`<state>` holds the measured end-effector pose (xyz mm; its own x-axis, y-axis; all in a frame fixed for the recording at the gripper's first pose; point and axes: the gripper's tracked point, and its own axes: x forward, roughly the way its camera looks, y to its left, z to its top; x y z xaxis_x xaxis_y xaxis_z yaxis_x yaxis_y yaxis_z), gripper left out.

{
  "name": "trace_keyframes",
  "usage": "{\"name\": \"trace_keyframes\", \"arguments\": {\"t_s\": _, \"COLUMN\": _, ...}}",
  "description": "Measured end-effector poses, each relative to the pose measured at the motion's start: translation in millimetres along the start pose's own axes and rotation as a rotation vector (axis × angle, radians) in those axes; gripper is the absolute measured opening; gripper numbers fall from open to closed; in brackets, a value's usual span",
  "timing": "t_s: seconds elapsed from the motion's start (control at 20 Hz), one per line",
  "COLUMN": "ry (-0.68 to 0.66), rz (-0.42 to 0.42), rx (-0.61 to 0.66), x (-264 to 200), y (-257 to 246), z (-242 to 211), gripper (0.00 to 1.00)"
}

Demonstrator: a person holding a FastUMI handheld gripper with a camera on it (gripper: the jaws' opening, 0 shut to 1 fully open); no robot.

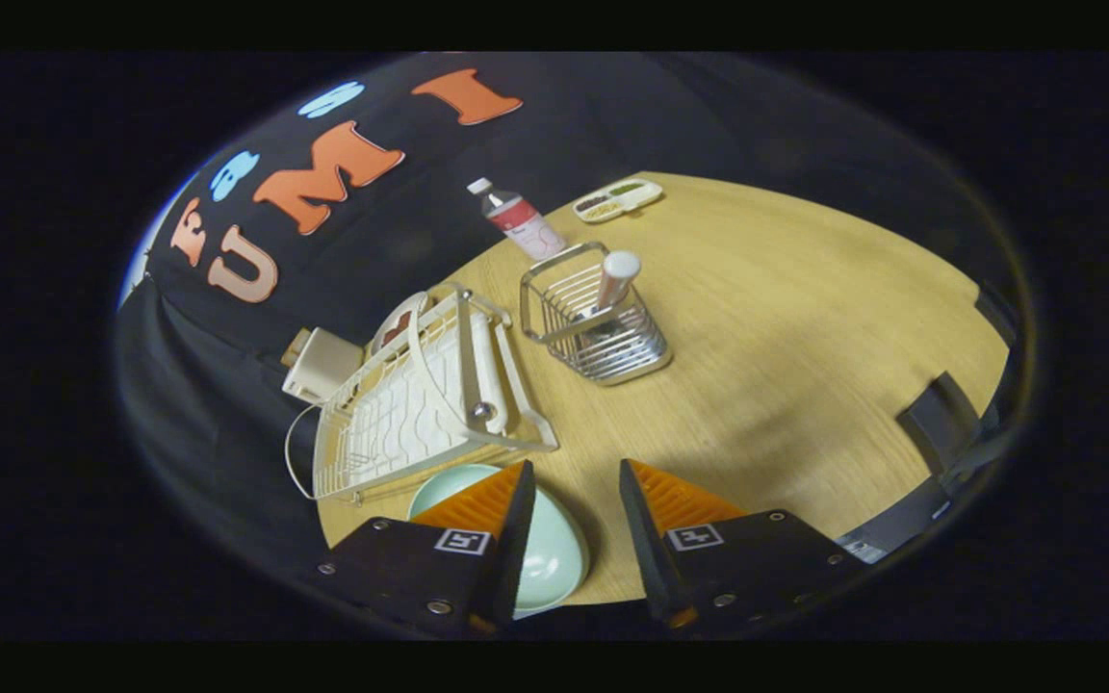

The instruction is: Take the plate from the dish rack, then take the spoon from the basket and place it into the plate.

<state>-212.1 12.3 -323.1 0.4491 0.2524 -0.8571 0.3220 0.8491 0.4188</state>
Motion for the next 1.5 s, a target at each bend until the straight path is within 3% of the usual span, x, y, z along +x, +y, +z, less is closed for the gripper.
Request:
{"name": "trace_keyframes", "arguments": {"t_s": 0.05, "ry": -0.056, "rz": -0.023, "rx": -0.03, "x": -1.3, "y": -4.7, "z": 13.0, "gripper": 0.57}}
{"name": "trace_keyframes", "arguments": {"t_s": 0.25, "ry": -0.252, "rz": -0.074, "rx": -0.126, "x": -6.2, "y": -10.6, "z": 67.6, "gripper": 0.58}}
{"name": "trace_keyframes", "arguments": {"t_s": 0.6, "ry": -0.348, "rz": -0.107, "rx": -0.257, "x": 17.3, "y": -8.3, "z": 100.2, "gripper": 0.58}}
{"name": "trace_keyframes", "arguments": {"t_s": 0.85, "ry": -0.377, "rz": -0.151, "rx": -0.357, "x": 28.0, "y": -6.2, "z": 100.4, "gripper": 0.33}}
{"name": "trace_keyframes", "arguments": {"t_s": 0.95, "ry": -0.366, "rz": -0.115, "rx": -0.345, "x": 27.6, "y": 5.2, "z": 96.2, "gripper": 0.21}}
{"name": "trace_keyframes", "arguments": {"t_s": 1.2, "ry": -0.317, "rz": -0.091, "rx": -0.371, "x": 19.2, "y": 21.5, "z": 102.0, "gripper": 0.1}}
{"name": "trace_keyframes", "arguments": {"t_s": 1.5, "ry": -0.323, "rz": -0.104, "rx": -0.421, "x": -13.0, "y": 34.8, "z": 121.8, "gripper": 0.1}}
